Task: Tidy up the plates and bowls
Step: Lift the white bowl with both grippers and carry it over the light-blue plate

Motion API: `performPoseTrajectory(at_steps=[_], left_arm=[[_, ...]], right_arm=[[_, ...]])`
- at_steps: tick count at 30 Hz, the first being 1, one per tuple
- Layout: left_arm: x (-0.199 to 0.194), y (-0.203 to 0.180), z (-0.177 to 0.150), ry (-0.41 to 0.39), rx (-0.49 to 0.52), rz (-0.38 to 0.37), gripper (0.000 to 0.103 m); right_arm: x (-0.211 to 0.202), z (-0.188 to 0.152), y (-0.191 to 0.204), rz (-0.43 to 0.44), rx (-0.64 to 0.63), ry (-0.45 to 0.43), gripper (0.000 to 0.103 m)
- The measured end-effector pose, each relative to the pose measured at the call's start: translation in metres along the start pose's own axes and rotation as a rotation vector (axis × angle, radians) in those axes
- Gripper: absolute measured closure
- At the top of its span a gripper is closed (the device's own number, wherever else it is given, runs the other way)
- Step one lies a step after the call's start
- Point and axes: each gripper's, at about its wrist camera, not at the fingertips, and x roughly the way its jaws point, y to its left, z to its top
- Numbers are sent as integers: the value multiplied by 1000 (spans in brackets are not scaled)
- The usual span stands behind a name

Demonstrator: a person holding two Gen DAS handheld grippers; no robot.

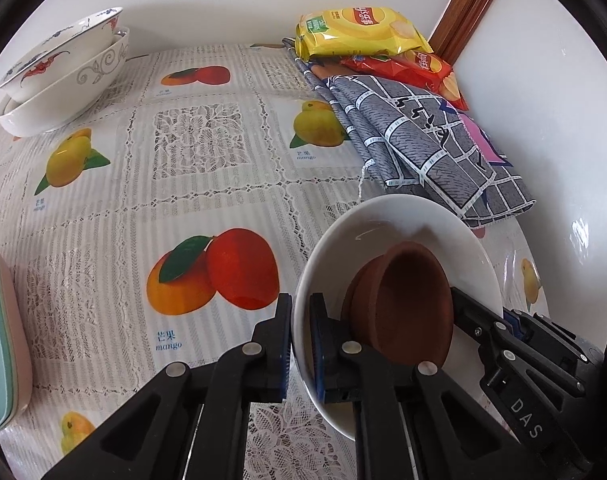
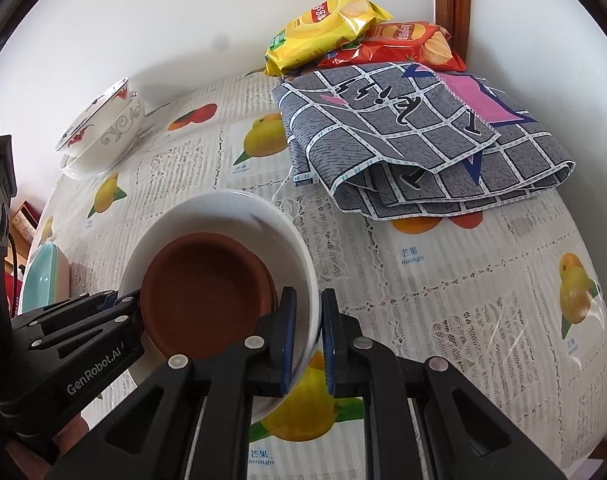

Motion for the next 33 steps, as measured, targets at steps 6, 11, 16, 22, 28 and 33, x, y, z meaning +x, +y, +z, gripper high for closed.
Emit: performPoseTrajectory(at_steps=[6,11,16,22,28,33], left_arm=[[-14,7,-5,-16,-7,6,94],[-27,16,-7,-37,-19,9,94],[-39,27,-7,-59,-29,12,94],[-56,43,-7,-88,-45,25,94],[-71,61,-7,-107,-59,42,94],[-83,78,-7,-124,-72,59,94]], right_arm=[[-9,-5,10,12,-5,-9,91],[-19,-5,20,25,-16,-26,91],[-29,-4,34,34,-33,-45,91],[-36,-1,52,64,-45,-52,91],[-40,2,75,83,-68,-66,91],[-42,3,94,105,-84,-73,91]])
